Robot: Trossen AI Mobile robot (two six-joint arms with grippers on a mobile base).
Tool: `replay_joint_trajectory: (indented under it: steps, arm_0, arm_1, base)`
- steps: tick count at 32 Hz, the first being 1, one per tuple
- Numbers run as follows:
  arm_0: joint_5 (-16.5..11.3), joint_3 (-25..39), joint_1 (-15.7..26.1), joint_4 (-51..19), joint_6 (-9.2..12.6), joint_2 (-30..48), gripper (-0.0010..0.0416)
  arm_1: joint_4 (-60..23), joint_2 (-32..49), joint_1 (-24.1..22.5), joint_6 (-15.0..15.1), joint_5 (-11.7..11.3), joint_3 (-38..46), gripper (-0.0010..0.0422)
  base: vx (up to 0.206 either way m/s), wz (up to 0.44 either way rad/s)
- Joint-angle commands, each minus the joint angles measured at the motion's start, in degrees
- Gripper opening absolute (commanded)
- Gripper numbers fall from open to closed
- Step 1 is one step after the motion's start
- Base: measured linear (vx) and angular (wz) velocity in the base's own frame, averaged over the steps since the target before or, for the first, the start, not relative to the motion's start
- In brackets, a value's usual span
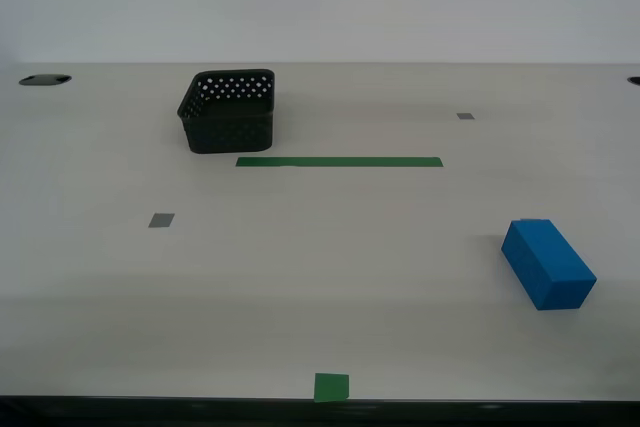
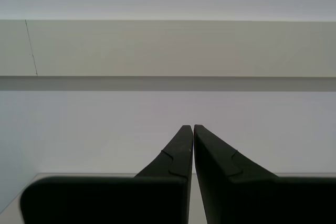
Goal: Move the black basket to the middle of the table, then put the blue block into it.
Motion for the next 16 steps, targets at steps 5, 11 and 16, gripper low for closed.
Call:
replay_joint_trajectory:
  steps: [5,11,16]
  arm_0:
    - [0.0,0.0,0.0,0.1,0.1,0.0,0.0001]
    - [0.0,0.0,0.0,0.0,0.1,0.0,0.0000]
    - [0.0,0.0,0.0,-0.3,0.1,0.0,0.0001]
  arm_1:
    - [0.2,0.0,0.0,2.1,0.1,0.2,0.0000]
    - [0.2,0.0,0.0,0.1,0.1,0.1,0.0000]
    - [-0.6,0.0,0.0,-0.9,0.2,0.2,0.0000]
  base:
    - [0.000,0.000]
    - [0.000,0.000]
    - [0.000,0.000]
